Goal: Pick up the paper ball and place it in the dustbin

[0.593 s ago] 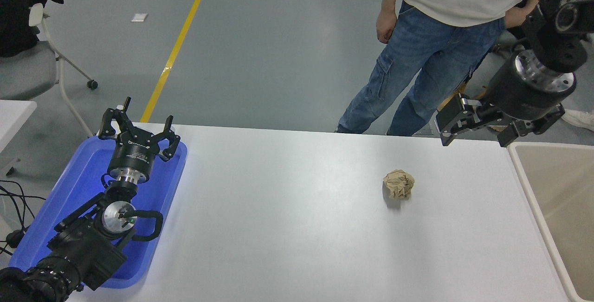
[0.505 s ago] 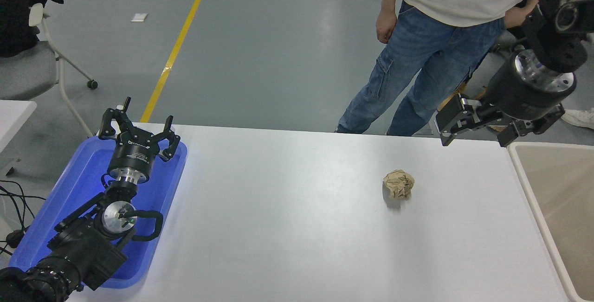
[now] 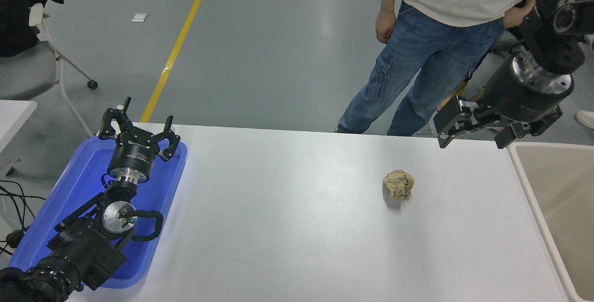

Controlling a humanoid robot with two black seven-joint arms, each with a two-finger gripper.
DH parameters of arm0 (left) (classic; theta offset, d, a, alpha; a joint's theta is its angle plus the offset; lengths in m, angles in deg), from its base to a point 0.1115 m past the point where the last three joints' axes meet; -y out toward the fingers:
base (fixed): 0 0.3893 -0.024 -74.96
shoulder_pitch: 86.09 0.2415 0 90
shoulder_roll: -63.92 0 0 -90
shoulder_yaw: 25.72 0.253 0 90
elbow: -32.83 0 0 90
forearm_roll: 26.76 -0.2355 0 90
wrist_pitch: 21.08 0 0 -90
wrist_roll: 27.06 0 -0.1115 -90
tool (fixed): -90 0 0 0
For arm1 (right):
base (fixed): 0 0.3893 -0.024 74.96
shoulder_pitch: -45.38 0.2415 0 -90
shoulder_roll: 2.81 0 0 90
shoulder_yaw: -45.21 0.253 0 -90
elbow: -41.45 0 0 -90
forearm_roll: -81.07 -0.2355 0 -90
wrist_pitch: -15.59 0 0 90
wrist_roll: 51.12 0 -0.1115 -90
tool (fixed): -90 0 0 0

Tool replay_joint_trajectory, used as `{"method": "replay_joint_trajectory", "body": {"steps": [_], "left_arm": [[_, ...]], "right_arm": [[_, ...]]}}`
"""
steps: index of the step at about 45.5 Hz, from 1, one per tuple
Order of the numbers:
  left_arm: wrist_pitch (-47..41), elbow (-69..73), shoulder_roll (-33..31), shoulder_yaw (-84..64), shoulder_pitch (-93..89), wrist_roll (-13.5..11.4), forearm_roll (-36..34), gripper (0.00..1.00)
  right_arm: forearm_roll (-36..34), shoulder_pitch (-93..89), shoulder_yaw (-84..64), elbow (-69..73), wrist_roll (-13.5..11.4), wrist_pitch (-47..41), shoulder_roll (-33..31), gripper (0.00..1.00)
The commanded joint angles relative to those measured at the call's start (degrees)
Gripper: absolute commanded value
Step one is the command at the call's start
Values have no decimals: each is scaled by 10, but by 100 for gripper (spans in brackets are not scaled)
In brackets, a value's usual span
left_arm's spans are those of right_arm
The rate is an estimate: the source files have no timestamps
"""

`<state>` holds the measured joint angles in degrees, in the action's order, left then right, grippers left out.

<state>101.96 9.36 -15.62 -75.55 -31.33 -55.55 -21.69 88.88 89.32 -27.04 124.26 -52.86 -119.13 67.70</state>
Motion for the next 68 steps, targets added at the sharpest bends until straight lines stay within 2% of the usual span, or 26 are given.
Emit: {"method": "replay_joint_trajectory", "body": {"steps": [1,34,58,62,68], "left_arm": [[0,0,0,0,0,0,0,100],[0,0,0,0,0,0,0,100],[0,0,0,0,0,0,0,100],[0,0,0,0,-1,0,0,100],[0,0,0,0,0,0,-1,100]], "right_arm": [[0,0,4,0,0,1,1,100],[4,-13,16,-7,2,1,-4,100],[4,-52,33,-77,2,2,-6,100],[7,-89,54,-98,2,25,-6,100],[11,-142,61,-142,2,110,1,100]]}}
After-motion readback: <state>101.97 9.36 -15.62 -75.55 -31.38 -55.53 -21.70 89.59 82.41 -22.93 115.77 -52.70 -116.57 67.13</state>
